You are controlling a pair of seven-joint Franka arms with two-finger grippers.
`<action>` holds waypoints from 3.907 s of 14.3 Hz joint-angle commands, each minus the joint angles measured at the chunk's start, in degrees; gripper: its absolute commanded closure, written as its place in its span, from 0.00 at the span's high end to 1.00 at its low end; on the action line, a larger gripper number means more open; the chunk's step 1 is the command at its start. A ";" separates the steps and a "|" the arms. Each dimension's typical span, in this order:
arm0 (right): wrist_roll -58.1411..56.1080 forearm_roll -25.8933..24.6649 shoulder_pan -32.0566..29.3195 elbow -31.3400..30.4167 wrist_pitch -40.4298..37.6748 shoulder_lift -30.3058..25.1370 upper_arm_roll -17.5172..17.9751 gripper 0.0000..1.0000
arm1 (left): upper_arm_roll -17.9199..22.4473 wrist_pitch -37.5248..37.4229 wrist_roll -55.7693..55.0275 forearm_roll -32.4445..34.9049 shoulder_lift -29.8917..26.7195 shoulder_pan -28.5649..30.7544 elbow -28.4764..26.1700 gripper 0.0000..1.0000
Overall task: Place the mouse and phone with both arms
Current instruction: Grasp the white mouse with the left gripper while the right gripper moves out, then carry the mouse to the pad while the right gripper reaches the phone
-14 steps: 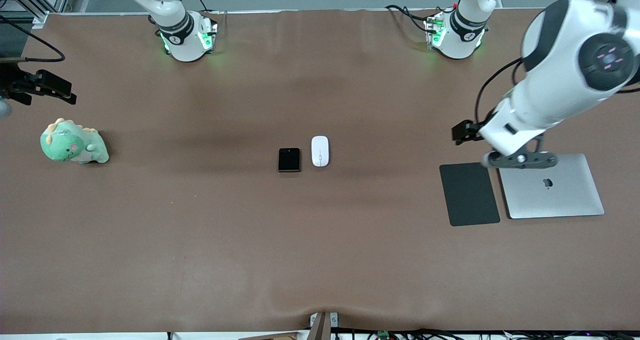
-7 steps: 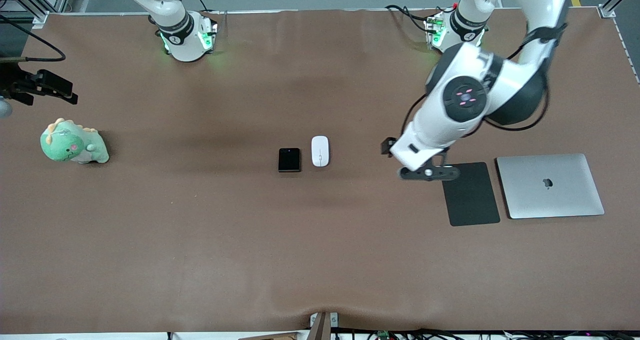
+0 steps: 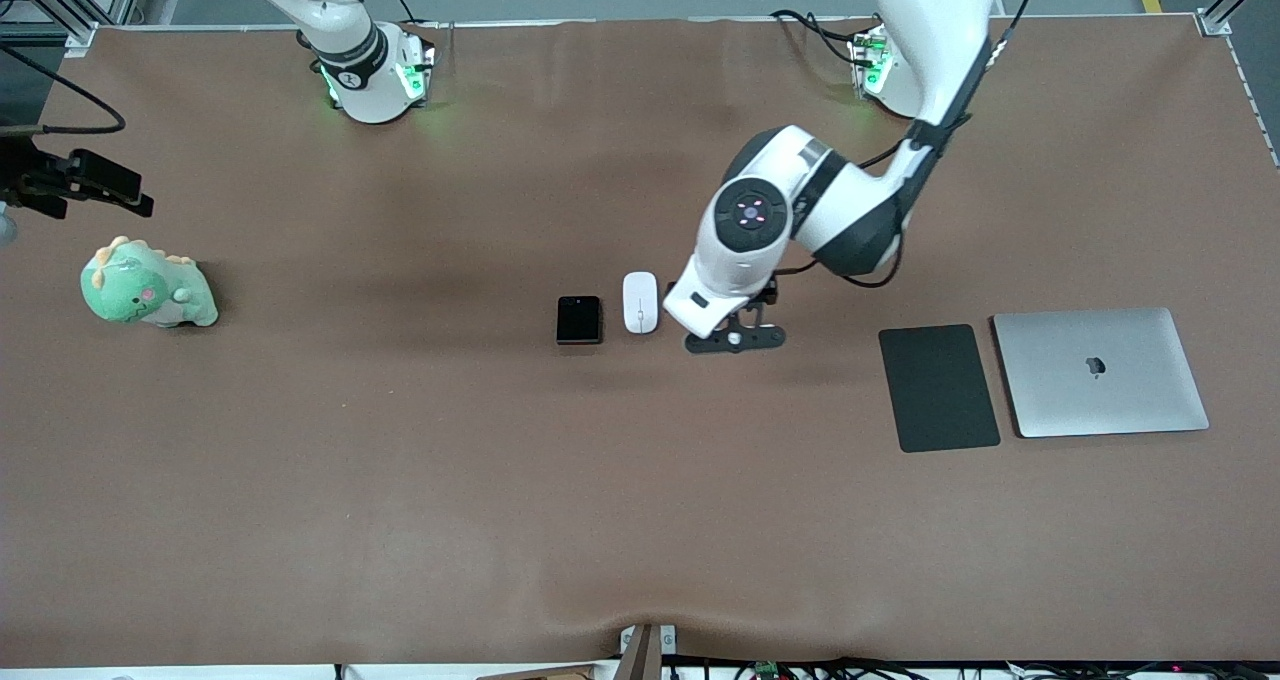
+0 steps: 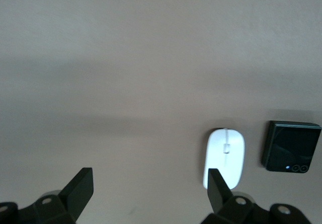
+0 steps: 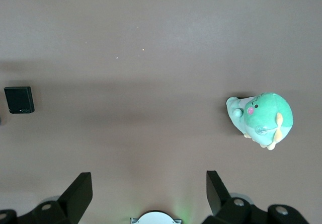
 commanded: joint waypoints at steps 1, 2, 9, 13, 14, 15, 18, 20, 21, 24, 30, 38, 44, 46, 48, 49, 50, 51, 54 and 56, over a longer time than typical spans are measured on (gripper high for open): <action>-0.81 0.34 -1.45 2.05 -0.56 2.41 1.01 1.00 | 0.54 3.75 -3.83 1.35 3.42 -2.36 0.60 1.00; -0.81 0.26 -1.53 2.05 -0.56 2.67 1.01 1.00 | 0.45 4.72 -3.92 1.35 4.30 -2.46 0.60 1.00; -0.46 0.25 -0.66 1.35 -0.64 3.99 1.01 1.00 | 0.62 12.71 -9.02 1.35 9.75 -6.85 0.60 0.99; -0.55 1.04 -0.39 0.73 0.06 6.00 1.19 1.00 | 0.71 16.76 -10.07 1.26 12.56 -8.16 0.60 0.97; -0.55 1.57 -0.22 0.91 0.58 6.45 1.28 1.00 | 0.80 17.29 -10.16 1.26 13.26 -8.61 0.60 0.97; -0.55 2.18 0.22 0.82 1.28 6.54 1.28 1.00 | 0.80 17.73 -10.69 1.26 13.70 -8.61 0.60 0.96; -0.28 2.45 1.45 0.73 1.47 8.47 1.28 1.00 | 0.89 18.44 -11.31 1.26 14.41 -9.58 0.60 0.92; -0.02 4.46 1.80 0.73 1.73 9.43 1.28 1.00 | 0.89 18.44 -11.31 1.26 14.59 -9.58 0.60 0.85; 0.07 5.17 1.89 0.73 1.99 9.87 1.28 1.00 | 0.89 18.44 -11.31 1.26 14.59 -9.58 0.51 0.81; 0.16 7.28 2.24 0.30 3.13 11.81 1.28 1.00 | 0.89 18.09 -11.31 1.26 14.15 -9.40 0.16 0.66; 7.78 10.44 6.98 -1.11 8.05 14.09 1.28 1.00 | 1.33 15.73 -10.78 1.35 11.70 -7.48 -0.37 0.54; 17.54 10.54 15.94 -5.24 13.93 14.62 1.28 1.00 | 1.24 11.76 -4.11 4.07 5.81 1.57 -0.36 0.55; 26.86 10.54 24.64 -11.13 24.22 16.55 1.19 1.00 | 1.15 7.45 8.45 4.07 1.32 12.29 -1.68 0.55; 31.08 10.45 27.54 -11.13 26.59 18.31 1.19 1.00 | 1.06 7.45 13.45 4.07 1.23 16.42 -1.86 0.55; 33.89 10.45 29.75 -11.13 29.31 19.98 1.28 1.00 | 1.15 7.45 17.24 4.16 1.58 19.24 -2.21 0.55; 34.78 10.54 30.45 -11.13 30.89 20.86 1.28 1.00 | 1.24 7.45 19.26 4.25 1.84 20.73 -2.39 0.55; 35.13 10.54 31.33 -11.13 32.48 21.73 1.28 1.00 | 1.24 7.45 21.28 4.25 1.93 22.05 -2.82 0.55; 35.31 10.54 32.64 -11.13 33.88 22.70 1.28 1.00 | 1.33 7.45 23.30 4.25 1.93 23.37 -3.17 0.55; 38.91 10.62 35.28 -11.13 38.01 25.16 1.28 1.00 | 1.24 7.63 28.67 6.78 2.19 27.41 -4.76 0.56; 40.84 10.62 36.78 -11.13 40.65 27.01 1.28 1.00 | 1.24 7.80 29.12 8.46 2.72 28.56 -5.46 0.56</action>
